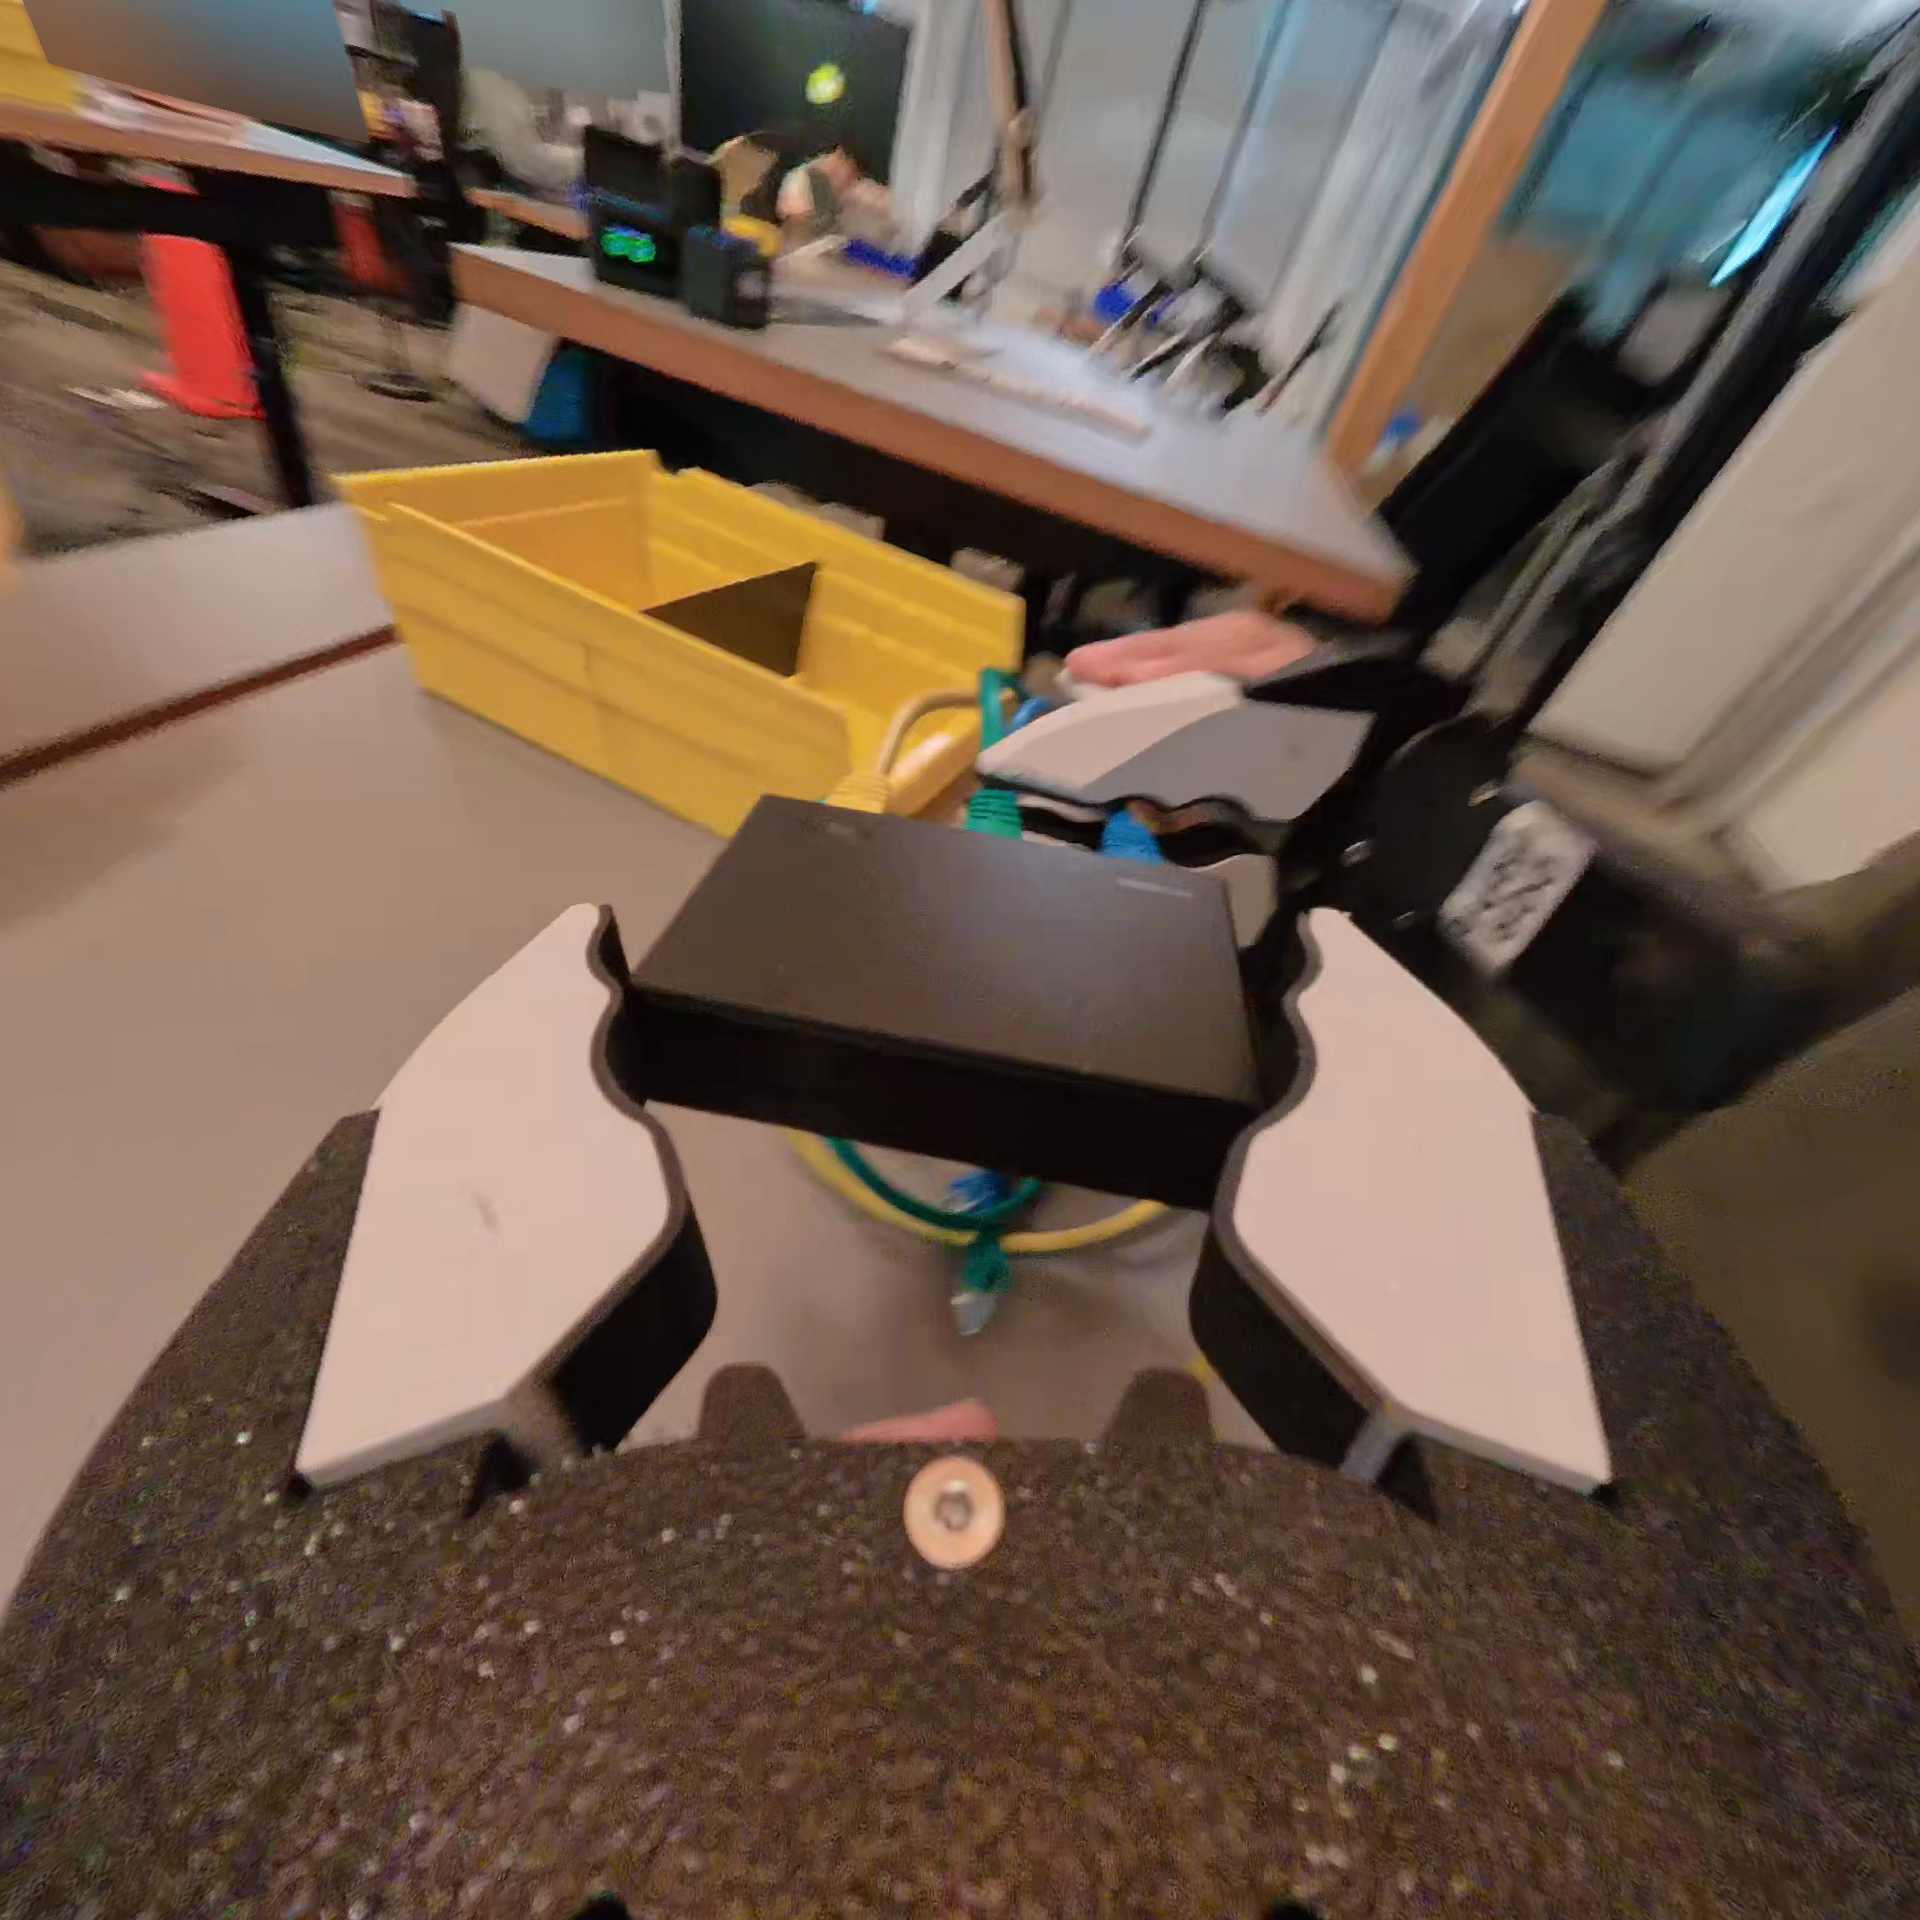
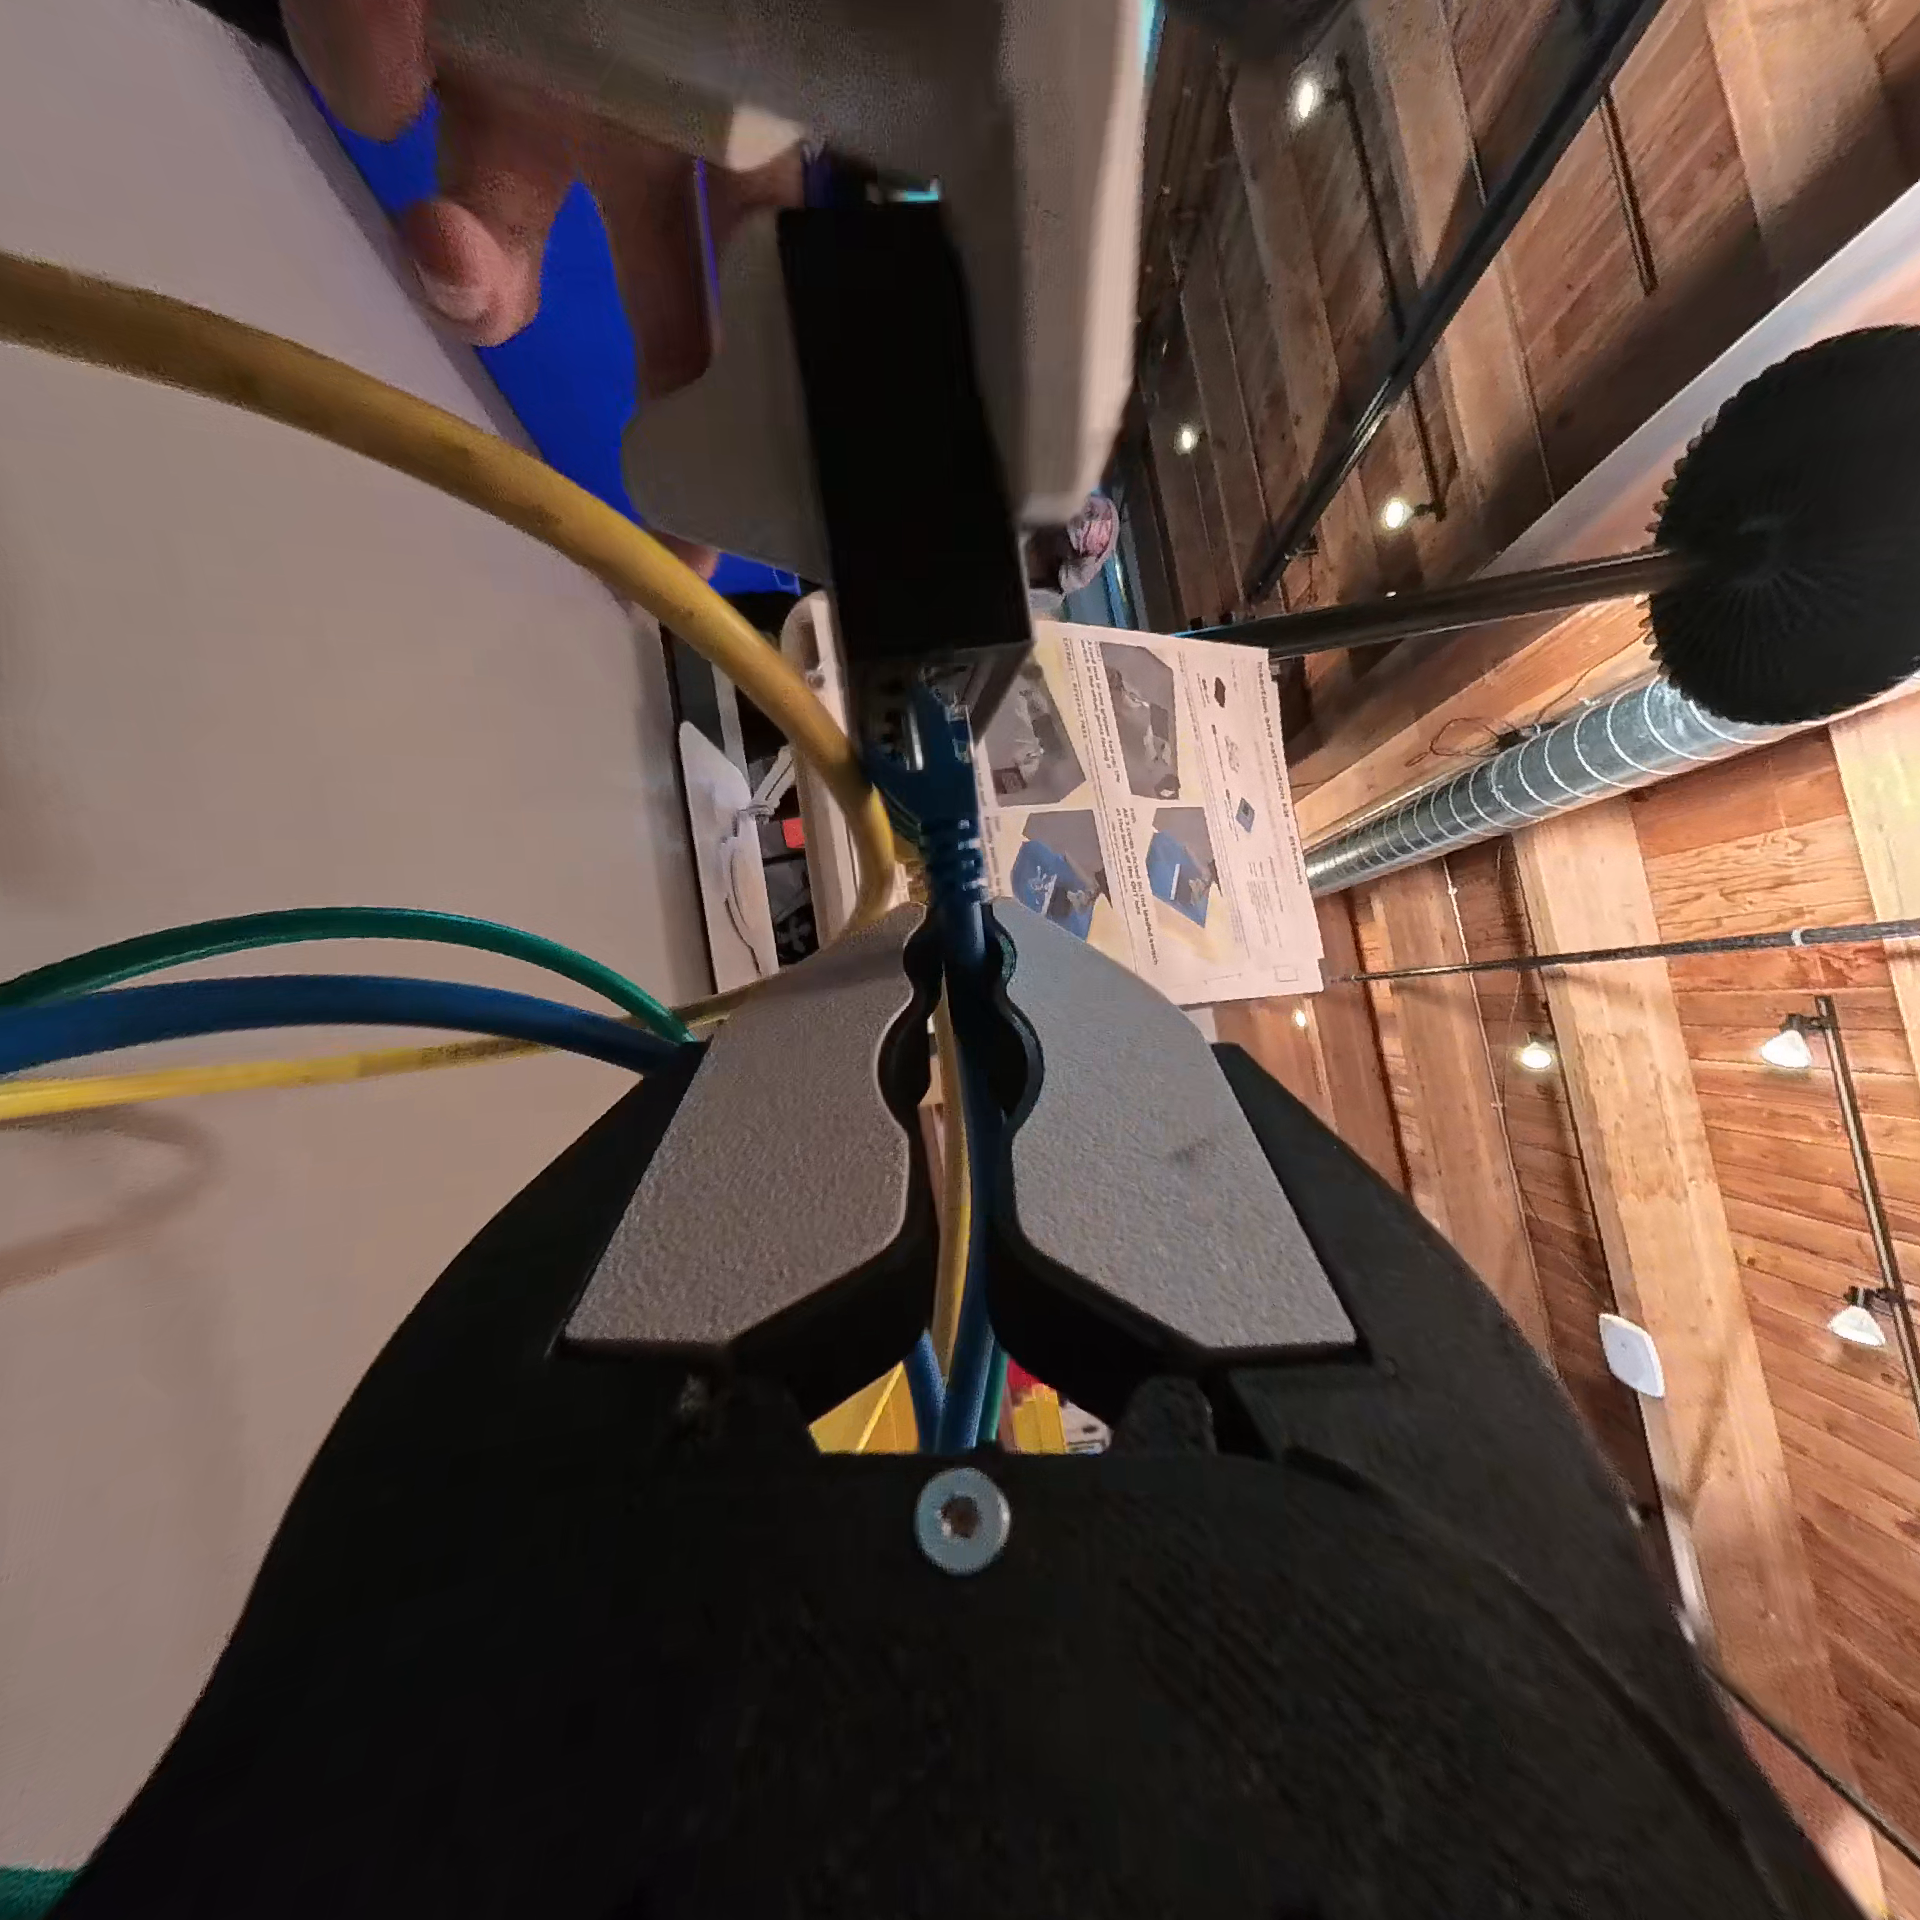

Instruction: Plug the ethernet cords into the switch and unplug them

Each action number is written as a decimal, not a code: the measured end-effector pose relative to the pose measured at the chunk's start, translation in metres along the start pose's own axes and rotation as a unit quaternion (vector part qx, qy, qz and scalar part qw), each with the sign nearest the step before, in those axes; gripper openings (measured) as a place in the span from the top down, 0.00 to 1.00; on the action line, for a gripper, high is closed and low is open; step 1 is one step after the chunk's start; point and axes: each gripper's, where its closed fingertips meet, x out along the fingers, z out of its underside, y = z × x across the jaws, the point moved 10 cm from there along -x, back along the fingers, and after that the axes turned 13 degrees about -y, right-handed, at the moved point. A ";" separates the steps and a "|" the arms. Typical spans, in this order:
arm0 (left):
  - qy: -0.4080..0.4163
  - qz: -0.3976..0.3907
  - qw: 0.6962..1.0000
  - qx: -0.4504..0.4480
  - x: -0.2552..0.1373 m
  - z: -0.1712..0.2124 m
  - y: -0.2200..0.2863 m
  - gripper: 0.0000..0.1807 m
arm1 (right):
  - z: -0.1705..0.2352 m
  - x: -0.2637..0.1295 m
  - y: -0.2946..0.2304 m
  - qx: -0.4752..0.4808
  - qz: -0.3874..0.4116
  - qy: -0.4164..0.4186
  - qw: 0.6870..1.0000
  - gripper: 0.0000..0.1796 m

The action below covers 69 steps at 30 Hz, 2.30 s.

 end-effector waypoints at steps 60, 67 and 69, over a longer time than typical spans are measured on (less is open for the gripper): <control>0.231 0.102 0.963 -0.089 -0.015 -0.015 -0.009 0.85 | 0.025 0.030 -0.001 0.783 -0.312 0.212 0.494 0.89; 0.258 0.106 0.960 -0.003 -0.022 -0.013 0.001 0.85 | 0.017 0.025 -0.001 0.738 -0.280 0.291 0.541 0.93; 0.258 0.096 0.961 0.012 -0.021 -0.012 0.004 0.85 | 0.016 0.023 -0.001 0.725 -0.280 0.319 0.542 0.89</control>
